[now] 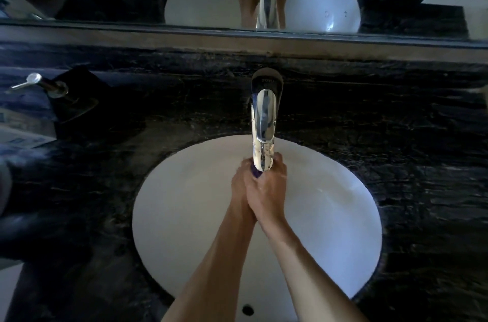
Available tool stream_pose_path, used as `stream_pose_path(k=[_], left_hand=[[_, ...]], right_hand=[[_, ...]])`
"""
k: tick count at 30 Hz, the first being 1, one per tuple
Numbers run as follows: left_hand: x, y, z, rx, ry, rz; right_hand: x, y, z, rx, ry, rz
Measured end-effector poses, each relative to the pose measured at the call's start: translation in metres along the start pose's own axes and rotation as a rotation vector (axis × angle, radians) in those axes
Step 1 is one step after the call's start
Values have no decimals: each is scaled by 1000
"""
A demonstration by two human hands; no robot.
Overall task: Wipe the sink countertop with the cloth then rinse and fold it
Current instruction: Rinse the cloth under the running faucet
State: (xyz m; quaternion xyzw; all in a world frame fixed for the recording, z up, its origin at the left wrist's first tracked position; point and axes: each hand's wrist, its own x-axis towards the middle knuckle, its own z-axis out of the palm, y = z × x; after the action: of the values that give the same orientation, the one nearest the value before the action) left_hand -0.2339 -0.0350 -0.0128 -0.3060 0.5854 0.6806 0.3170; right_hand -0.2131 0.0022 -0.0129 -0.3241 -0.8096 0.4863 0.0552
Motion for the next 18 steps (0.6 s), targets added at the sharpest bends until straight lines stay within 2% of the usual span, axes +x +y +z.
stream_pose_path(k=[1,4,7,8,10,11,13,15,18], left_hand=[[2,-1,-1,17,10,11],[1,-3,-6,-101,94,-49],[-7,-7,-17,-96,121,13],[-8,-9,-25,-130,100,45],[-6,-11,-44,-215,76,29],[-3,-11,-54,-243,36,-17],[0,-14,-70,-242,-165,-90],[6,-22,-87,-268,-351,-73],[7,-23,-103,-368,-359,-77]], right_hand=[[5,-3,1,45,21,55],[28,5,2,115,-83,271],[52,14,-4,175,-134,511],[54,14,-7,177,-168,528],[53,16,-14,139,-231,450],[51,18,-18,120,-246,408],[47,21,-21,136,-277,386],[42,22,-21,203,-296,436],[36,23,-25,378,-347,524]])
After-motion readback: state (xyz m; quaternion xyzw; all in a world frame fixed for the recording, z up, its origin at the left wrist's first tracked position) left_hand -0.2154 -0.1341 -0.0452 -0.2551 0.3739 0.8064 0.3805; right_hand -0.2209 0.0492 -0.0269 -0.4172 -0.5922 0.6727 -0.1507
